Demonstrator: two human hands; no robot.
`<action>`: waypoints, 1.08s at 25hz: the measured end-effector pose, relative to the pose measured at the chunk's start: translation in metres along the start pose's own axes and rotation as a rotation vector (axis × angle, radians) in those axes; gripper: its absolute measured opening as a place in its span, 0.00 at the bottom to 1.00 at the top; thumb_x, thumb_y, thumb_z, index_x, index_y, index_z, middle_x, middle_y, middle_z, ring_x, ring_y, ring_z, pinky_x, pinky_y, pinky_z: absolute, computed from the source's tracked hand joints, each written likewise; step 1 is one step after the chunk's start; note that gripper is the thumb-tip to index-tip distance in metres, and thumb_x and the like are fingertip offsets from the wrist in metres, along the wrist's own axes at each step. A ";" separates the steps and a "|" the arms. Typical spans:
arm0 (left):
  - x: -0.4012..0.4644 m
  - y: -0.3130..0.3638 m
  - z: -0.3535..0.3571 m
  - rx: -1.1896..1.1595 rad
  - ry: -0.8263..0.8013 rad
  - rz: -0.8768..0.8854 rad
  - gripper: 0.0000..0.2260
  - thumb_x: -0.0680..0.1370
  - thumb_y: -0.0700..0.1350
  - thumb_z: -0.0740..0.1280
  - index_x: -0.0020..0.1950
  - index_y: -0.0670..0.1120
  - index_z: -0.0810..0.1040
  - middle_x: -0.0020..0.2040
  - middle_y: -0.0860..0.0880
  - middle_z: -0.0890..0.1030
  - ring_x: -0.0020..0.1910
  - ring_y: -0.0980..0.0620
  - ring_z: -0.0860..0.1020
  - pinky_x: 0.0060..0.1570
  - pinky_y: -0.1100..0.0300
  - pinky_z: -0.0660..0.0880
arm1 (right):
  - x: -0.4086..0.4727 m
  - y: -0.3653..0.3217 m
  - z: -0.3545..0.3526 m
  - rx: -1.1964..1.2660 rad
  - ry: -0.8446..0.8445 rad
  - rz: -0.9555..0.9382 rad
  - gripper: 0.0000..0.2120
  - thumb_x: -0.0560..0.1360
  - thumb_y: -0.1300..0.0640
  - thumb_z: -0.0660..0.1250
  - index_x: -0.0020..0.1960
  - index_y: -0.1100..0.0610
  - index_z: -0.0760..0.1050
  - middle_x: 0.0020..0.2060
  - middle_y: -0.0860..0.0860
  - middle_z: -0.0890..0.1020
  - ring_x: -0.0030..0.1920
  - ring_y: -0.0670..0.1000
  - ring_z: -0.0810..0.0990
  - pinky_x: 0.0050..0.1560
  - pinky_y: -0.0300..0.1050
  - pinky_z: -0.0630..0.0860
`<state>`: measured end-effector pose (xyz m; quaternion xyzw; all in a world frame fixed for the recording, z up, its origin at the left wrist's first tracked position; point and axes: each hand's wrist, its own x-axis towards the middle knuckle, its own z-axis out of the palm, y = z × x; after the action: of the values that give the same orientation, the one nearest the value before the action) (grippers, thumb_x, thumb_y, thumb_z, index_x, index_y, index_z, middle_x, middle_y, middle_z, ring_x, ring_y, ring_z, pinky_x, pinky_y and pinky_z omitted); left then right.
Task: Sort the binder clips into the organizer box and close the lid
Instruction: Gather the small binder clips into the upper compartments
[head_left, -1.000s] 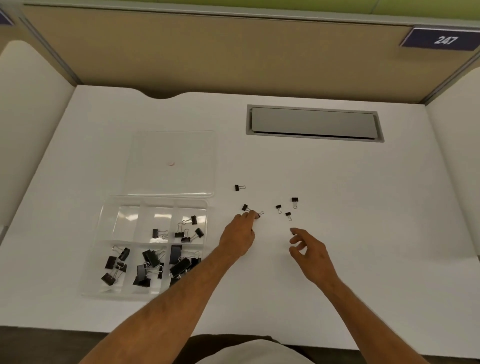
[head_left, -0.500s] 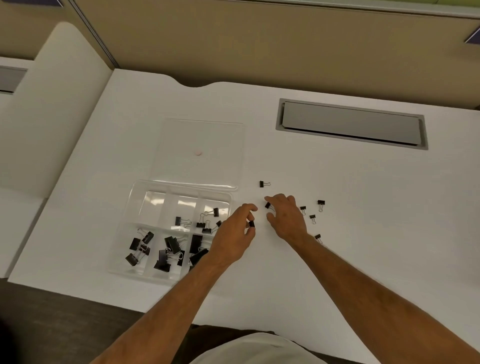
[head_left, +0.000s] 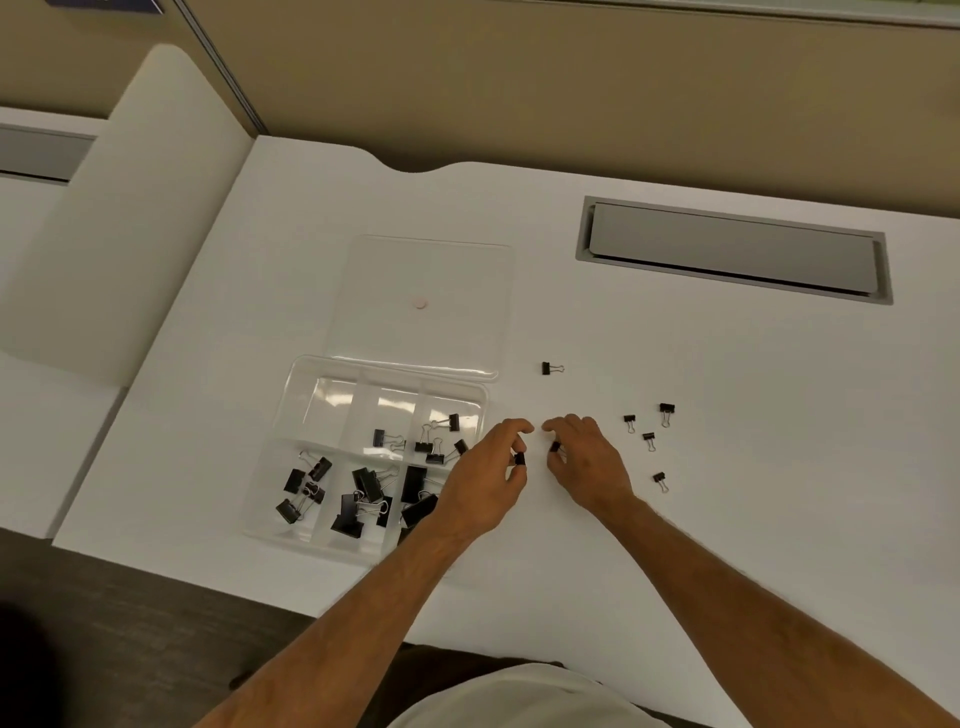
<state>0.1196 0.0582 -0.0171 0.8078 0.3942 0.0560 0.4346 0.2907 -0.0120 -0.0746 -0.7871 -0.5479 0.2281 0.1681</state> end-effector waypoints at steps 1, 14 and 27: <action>-0.005 0.000 -0.001 -0.005 0.010 0.001 0.21 0.78 0.41 0.66 0.68 0.56 0.67 0.53 0.57 0.75 0.50 0.59 0.76 0.47 0.69 0.72 | -0.006 -0.004 -0.004 0.056 0.012 0.006 0.19 0.74 0.62 0.69 0.64 0.56 0.75 0.53 0.50 0.79 0.53 0.52 0.76 0.46 0.42 0.72; -0.072 -0.013 -0.041 -0.114 0.209 -0.035 0.27 0.78 0.36 0.66 0.72 0.59 0.65 0.52 0.60 0.75 0.51 0.61 0.76 0.50 0.68 0.74 | -0.052 -0.089 -0.031 0.492 0.104 -0.070 0.29 0.74 0.60 0.68 0.71 0.45 0.65 0.47 0.42 0.75 0.43 0.46 0.77 0.42 0.34 0.74; -0.066 -0.111 -0.158 -0.140 0.217 0.005 0.29 0.77 0.38 0.68 0.71 0.62 0.63 0.50 0.59 0.78 0.53 0.59 0.77 0.55 0.69 0.73 | 0.001 -0.209 0.033 0.543 0.107 -0.047 0.33 0.76 0.62 0.68 0.76 0.43 0.59 0.48 0.42 0.76 0.41 0.48 0.76 0.45 0.37 0.76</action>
<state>-0.0588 0.1517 0.0139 0.7658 0.4319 0.1715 0.4446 0.1087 0.0611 0.0047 -0.7112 -0.4751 0.3208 0.4069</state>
